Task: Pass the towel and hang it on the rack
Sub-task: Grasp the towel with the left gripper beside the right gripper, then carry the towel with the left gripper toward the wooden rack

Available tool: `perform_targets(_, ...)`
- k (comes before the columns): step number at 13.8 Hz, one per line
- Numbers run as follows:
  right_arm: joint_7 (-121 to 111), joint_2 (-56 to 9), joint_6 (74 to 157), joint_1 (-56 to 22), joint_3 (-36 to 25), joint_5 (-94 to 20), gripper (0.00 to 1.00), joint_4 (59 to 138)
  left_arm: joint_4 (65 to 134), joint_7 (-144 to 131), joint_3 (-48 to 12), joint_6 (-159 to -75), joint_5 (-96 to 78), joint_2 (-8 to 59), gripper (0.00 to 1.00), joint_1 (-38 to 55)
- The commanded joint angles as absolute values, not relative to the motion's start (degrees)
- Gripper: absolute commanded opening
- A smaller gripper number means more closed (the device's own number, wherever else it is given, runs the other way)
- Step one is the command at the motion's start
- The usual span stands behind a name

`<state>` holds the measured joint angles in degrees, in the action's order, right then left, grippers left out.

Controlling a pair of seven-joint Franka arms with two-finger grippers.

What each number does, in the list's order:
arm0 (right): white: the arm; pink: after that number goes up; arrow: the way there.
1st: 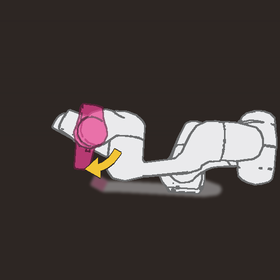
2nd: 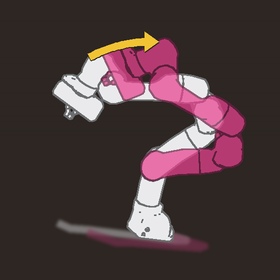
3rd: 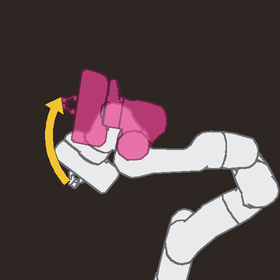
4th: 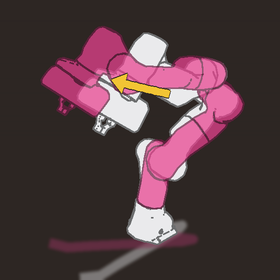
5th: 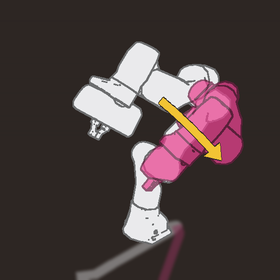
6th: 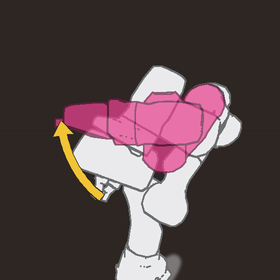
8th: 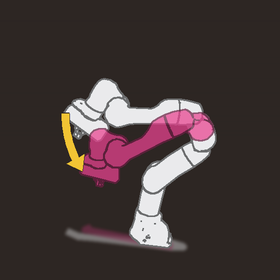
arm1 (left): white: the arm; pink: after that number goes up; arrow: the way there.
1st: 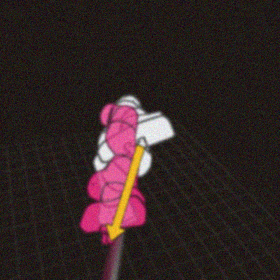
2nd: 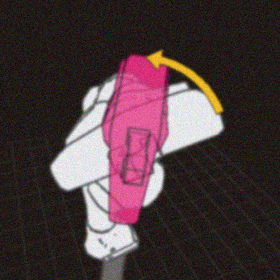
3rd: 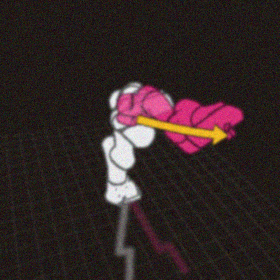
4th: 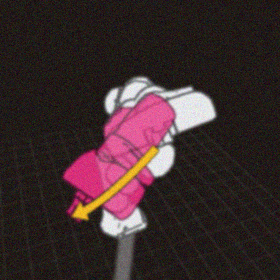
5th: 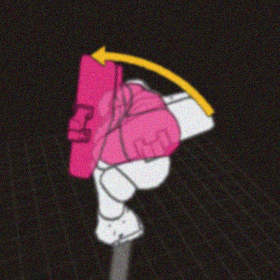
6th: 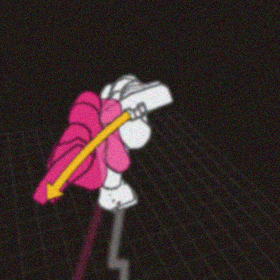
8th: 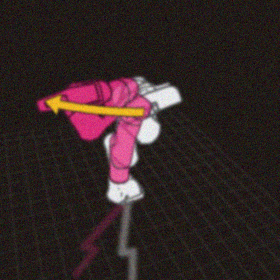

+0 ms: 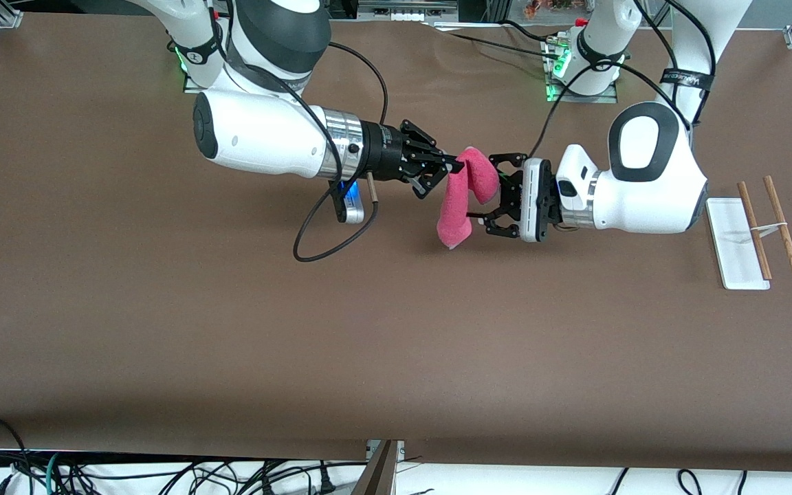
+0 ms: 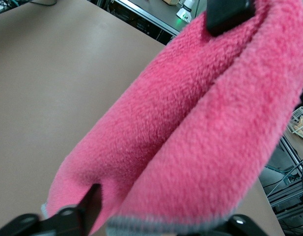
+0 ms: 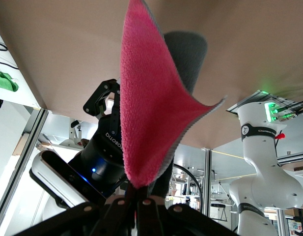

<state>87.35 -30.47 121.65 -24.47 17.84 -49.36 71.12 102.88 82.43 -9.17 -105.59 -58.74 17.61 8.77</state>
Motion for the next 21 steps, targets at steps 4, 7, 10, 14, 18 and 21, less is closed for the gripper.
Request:
perform_targets(4,88.42,-30.76,122.17,-24.79,17.93,-49.92,0.00,69.96,105.21,84.81,-9.40,-106.35,-60.38,15.56,0.00,8.62)
perform_targets(7,88.42,-30.85,122.17,-24.70,17.93,-49.83,0.00,69.96,105.12,84.81,-9.32,-105.65,-59.94,15.21,0.00,7.83)
perform_targets(10,88.42,-30.85,122.08,-24.70,17.84,-49.92,0.00,69.96,104.50,84.64,-9.23,-104.16,-59.24,15.21,0.00,6.42)
perform_targets(14,88.50,-30.94,122.17,-24.35,17.67,-50.01,0.79,69.96,104.41,84.11,-8.61,-100.91,-57.76,14.42,0.00,4.31)
perform_targets(18,88.42,-31.03,120.94,-21.63,17.23,-50.10,1.00,68.82,102.75,81.84,-8.09,-96.34,-47.76,14.41,0.00,-0.42)
perform_targets(21,86.50,-30.50,115.69,-17.33,16.62,-47.04,1.00,67.77,100.82,80.86,-8.00,-91.24,-35.46,15.03,0.00,-7.35)
